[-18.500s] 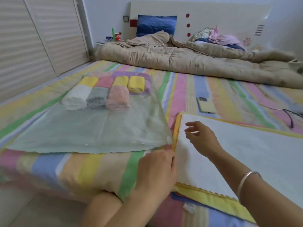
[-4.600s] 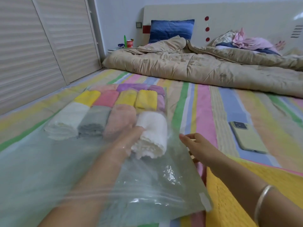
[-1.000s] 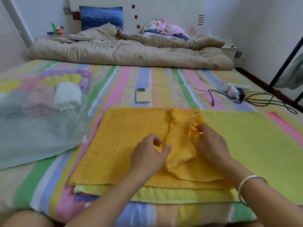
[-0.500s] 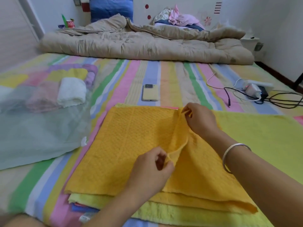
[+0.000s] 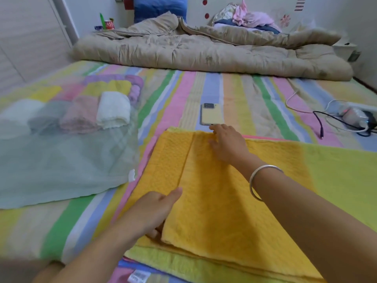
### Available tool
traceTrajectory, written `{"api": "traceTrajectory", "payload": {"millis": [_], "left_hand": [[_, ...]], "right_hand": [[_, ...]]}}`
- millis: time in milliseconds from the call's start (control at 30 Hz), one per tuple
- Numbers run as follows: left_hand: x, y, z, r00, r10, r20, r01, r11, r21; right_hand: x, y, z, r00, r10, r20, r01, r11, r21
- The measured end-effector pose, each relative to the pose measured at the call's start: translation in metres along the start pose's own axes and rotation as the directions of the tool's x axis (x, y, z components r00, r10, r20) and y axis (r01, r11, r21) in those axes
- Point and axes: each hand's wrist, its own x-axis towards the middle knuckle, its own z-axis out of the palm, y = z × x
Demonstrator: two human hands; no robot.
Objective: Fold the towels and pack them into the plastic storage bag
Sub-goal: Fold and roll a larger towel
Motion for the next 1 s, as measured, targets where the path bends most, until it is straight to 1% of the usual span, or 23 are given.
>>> {"api": "traceTrajectory", "payload": {"millis": [67,100,167,233,300,333,467,567,667,800,867,1000], "left_hand": [[0.011,0.006,0.003,0.999,0.025,-0.047,-0.017,0.986,0.164],[0.015,0.008,0.004,0.998,0.044,-0.049,-0.032,0.975,0.218],[0.022,0.007,0.007,0.996,0.084,-0.032,-0.072,0.957,0.282],[0.023,0.001,0.009,0.988,0.143,-0.058,-0.115,0.934,0.338],[0.019,-0.006,0.014,0.959,0.249,-0.134,-0.172,0.891,0.42],[0.015,-0.009,0.017,0.94,0.296,-0.168,-0.191,0.866,0.462],[0.003,-0.013,0.019,0.882,0.42,-0.214,-0.217,0.765,0.607],[-0.002,-0.018,0.0,0.836,0.465,-0.291,-0.196,0.749,0.633],[-0.001,-0.029,-0.024,0.807,0.455,-0.378,-0.155,0.779,0.607],[0.003,-0.047,-0.04,0.784,0.442,-0.436,-0.133,0.805,0.578],[0.004,-0.052,-0.042,0.782,0.429,-0.451,-0.128,0.82,0.558],[0.007,-0.056,-0.044,0.803,0.388,-0.453,-0.094,0.833,0.545]], "right_hand": [[0.005,0.004,0.0,0.999,0.008,0.032,-0.01,0.999,0.05],[0.008,0.004,-0.001,0.999,0.015,0.043,-0.017,0.998,0.066],[0.014,0.004,-0.003,0.998,0.033,0.053,-0.037,0.996,0.084],[0.021,0.001,-0.004,0.997,0.042,0.07,-0.046,0.998,0.05],[0.027,-0.002,-0.005,0.994,0.054,0.094,-0.056,0.998,0.021],[0.03,-0.004,-0.005,0.993,0.066,0.1,-0.07,0.997,0.034],[0.038,-0.016,-0.001,0.992,0.111,0.054,-0.119,0.976,0.181],[0.047,-0.033,0.001,0.992,0.121,0.036,-0.127,0.955,0.269],[0.061,-0.055,0.005,0.995,0.09,0.038,-0.097,0.956,0.278],[0.078,-0.079,0.016,0.996,0.077,0.041,-0.086,0.96,0.265],[0.083,-0.086,0.023,0.996,0.083,0.036,-0.089,0.963,0.254],[0.085,-0.09,0.039,0.995,0.086,0.044,-0.094,0.965,0.245]]}}
